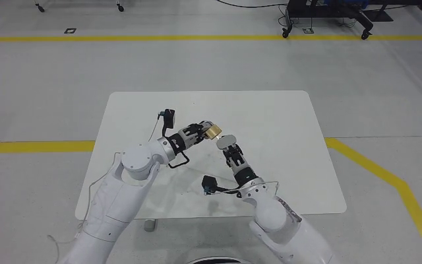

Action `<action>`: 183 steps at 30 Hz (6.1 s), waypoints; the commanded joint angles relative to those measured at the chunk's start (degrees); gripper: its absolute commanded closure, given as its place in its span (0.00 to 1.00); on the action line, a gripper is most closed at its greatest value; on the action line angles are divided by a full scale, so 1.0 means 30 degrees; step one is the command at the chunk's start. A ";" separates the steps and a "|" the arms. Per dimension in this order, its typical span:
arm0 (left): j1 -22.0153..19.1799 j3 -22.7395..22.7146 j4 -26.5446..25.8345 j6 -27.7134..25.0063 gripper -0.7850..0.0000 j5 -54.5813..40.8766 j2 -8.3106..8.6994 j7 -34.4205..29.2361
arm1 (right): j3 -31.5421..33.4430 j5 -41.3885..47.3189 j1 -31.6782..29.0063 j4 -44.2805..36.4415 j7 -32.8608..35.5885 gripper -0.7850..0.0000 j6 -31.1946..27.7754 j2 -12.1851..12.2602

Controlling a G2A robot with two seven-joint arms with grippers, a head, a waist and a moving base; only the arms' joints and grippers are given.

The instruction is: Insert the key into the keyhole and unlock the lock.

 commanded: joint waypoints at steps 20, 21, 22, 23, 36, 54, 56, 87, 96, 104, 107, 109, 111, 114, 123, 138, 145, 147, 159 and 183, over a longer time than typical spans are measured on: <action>-0.0196 0.0057 0.0239 0.0098 1.00 -0.0006 -0.0070 0.0422 | 0.4369 0.8257 -0.2012 -0.0853 -0.8143 1.00 -0.0427 0.0739; -0.0211 0.0072 0.0259 0.0135 1.00 -0.0018 -0.0077 0.0444 | 0.4369 0.8257 -0.2012 -0.0853 -0.8143 1.00 -0.0427 0.0739; -0.0240 0.0095 0.0288 0.0184 1.00 0.0036 -0.0081 0.0479 | 0.4369 0.8257 -0.2012 -0.0853 -0.8143 1.00 -0.0427 0.0739; -0.0270 0.0131 0.0326 0.0257 1.00 0.0089 -0.0087 0.0509 | 0.4369 0.8257 -0.2012 -0.0853 -0.8143 1.00 -0.0427 0.0739; -0.0169 0.0115 0.0196 0.0362 1.00 0.0096 -0.0093 0.0668 | 0.5321 1.7311 0.1113 0.2158 -1.3295 1.00 -0.9237 0.0883; 0.0044 -0.0010 -0.0006 0.0433 1.00 0.0559 0.0012 -0.0068 | 0.4900 2.0149 0.4060 0.5034 -1.4508 1.00 -1.2822 0.1191; 0.0079 0.0000 -0.0037 0.0383 1.00 0.0682 0.0028 -0.0165 | 0.4749 2.0223 0.4257 0.5163 -1.4279 1.00 -1.2873 0.1201; 0.0264 -0.0012 -0.0153 -0.0126 1.00 0.1247 0.0140 -0.0556 | 0.4304 2.1415 0.4486 0.4444 -1.4699 1.00 -1.2773 0.1767; 0.0244 0.0092 -0.0194 -0.0288 1.00 0.1176 0.0132 -0.0752 | 0.5768 2.1246 0.3278 0.4228 -1.4944 1.00 -1.2411 0.2260; 0.0237 0.0128 -0.0172 -0.0562 1.00 0.1319 0.0167 -0.1156 | 0.4530 2.1818 0.4433 0.4904 -1.3621 1.00 -1.2473 0.2107; 0.0256 0.0114 -0.0175 -0.0574 1.00 0.1334 0.0181 -0.1233 | 0.4316 2.2070 0.4844 0.5265 -1.3124 1.00 -1.2201 0.2056; 0.0264 0.0108 -0.0180 -0.0625 1.00 0.1361 0.0187 -0.1237 | 0.4183 2.2239 0.4959 0.5298 -1.2952 1.00 -1.2176 0.2044; 0.0272 0.0113 -0.0179 -0.0632 1.00 0.1382 0.0193 -0.1256 | 0.4147 2.2278 0.5033 0.5319 -1.2777 1.00 -1.2152 0.2060; 0.0288 0.0118 -0.0198 -0.0625 1.00 0.1394 0.0199 -0.1263 | 0.4164 2.2398 0.5052 0.5335 -1.2726 1.00 -1.2204 0.2104; 0.0161 0.0071 -0.0092 -0.0006 1.00 0.0961 0.0109 -0.0075 | 0.5164 2.2002 0.3892 0.4264 -1.3744 0.00 -1.1091 0.2464; -0.0296 0.0419 -0.0003 0.1326 1.00 0.0283 -0.0058 0.0538 | 0.5711 2.1809 0.3225 0.3862 -1.3815 0.00 -1.0200 0.2566; -0.0649 0.0866 0.0047 0.1391 1.00 -0.0172 -0.0404 0.3447 | 0.5711 2.1809 0.3225 0.3862 -1.3815 0.00 -1.0200 0.2566; -0.0848 0.1101 0.0141 0.1447 1.00 -0.0375 -0.0544 0.4231 | 0.5712 2.1823 0.3201 0.3872 -1.3746 0.00 -1.0131 0.2564; -0.1297 0.2832 0.0248 0.1716 1.00 0.0046 -0.1060 0.5098 | 0.5134 1.7752 0.2640 0.2833 -1.2339 0.00 -0.8072 0.2813; -0.0470 0.2792 -0.0217 0.1156 1.00 0.1218 -0.1168 0.4768 | 0.4544 1.4529 0.1654 0.2269 -1.0726 0.60 -0.2867 0.2811</action>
